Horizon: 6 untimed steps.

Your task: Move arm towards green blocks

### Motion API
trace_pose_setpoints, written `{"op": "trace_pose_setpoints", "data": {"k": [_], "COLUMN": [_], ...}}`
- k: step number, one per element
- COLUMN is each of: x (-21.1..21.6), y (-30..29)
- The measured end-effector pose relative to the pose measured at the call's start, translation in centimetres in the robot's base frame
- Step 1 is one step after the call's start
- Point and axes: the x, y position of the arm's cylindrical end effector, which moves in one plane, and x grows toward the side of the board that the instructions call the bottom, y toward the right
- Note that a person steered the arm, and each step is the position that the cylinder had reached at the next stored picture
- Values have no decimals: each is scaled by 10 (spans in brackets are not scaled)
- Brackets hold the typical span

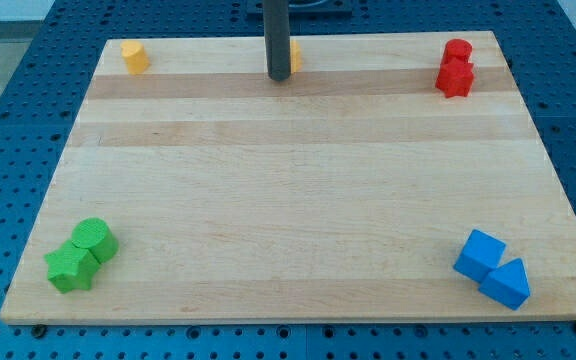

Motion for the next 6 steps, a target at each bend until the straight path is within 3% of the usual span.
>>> {"op": "trace_pose_setpoints", "data": {"k": [1,2,3,5,6], "x": [0,12,50,61,93], "y": [0,-43,-151,-191,-252]}}
